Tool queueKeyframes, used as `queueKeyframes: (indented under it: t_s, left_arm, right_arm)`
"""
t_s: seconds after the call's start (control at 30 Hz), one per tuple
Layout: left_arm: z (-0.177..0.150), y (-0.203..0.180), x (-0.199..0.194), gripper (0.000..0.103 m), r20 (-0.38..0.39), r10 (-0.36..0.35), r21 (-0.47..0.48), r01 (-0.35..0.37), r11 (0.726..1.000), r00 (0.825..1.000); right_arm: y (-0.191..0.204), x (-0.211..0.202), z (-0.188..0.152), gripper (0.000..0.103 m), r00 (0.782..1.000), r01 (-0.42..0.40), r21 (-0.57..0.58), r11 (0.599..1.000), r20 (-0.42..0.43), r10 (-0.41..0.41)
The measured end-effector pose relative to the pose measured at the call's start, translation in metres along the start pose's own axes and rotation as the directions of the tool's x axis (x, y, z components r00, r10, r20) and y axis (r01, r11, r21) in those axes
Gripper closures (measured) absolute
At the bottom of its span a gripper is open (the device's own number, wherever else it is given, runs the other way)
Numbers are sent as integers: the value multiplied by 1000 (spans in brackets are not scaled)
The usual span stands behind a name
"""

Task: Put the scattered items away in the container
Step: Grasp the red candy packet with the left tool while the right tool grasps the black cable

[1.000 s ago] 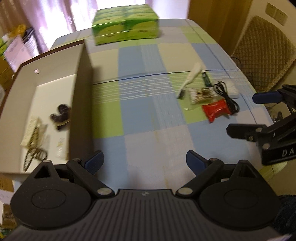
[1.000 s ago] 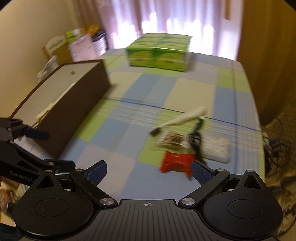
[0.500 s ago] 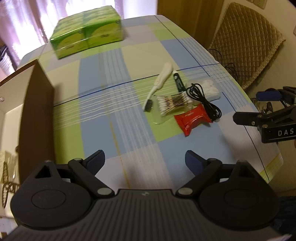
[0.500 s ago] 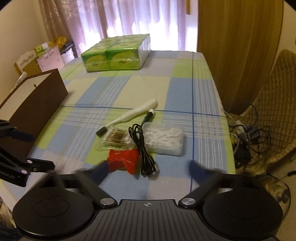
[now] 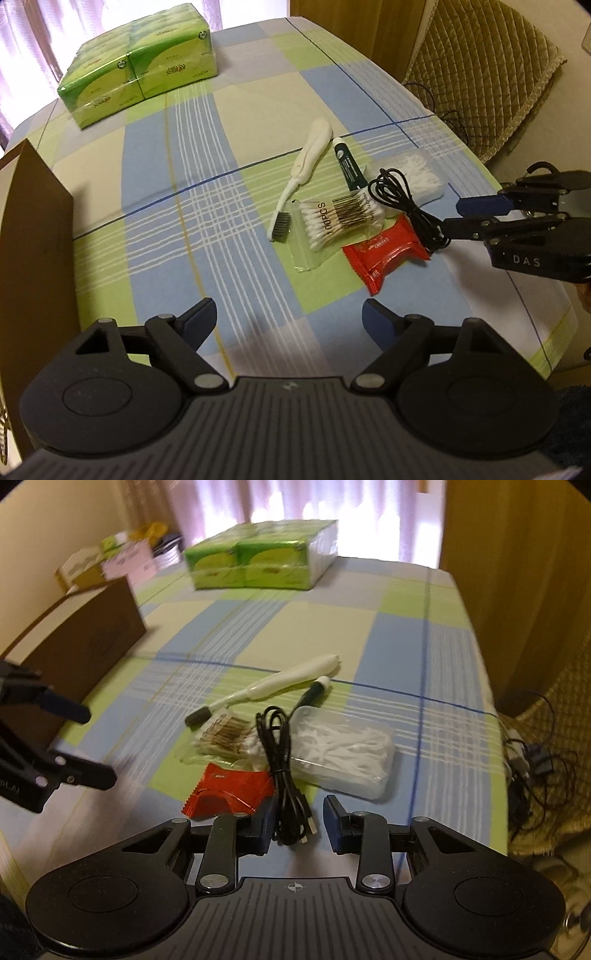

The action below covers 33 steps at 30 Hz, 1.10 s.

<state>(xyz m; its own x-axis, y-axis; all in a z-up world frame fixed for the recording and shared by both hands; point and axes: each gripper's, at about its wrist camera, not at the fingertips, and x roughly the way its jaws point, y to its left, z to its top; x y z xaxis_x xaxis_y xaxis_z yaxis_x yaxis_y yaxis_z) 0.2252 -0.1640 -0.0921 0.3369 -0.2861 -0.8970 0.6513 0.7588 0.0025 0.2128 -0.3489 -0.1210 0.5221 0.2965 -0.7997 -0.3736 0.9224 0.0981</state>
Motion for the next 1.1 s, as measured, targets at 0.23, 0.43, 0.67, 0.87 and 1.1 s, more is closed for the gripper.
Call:
queueKeyframes:
  t_s: [0.23,0.43,0.67,0.87,1.1]
  left_arm:
    - [3,-2,17,22,-17,-19,50,20,999,1000]
    - [5,-12,24,24,-6,-57,134,57,989,998]
    - [4,-35,33,35,20,-147,311,134,941,989]
    - [7,-64,40,35,62,-198,513,139,847,978]
    - [6,-85,53,45,64,-257,720,133,681,964]
  right_arm:
    - [8,17,-4,77,1000,9,-121,993,-21,-12]
    - [1,1,-16,79,998,-9,-75,997,-62,4]
    - [-22,-25,-34,81,991,54,106,993,-126,-41]
    - [-38,-35,-40,81,990,92,218,972,-129,-64]
    - [-44,-46,-49,81,992,88,279,956,-117,-57]
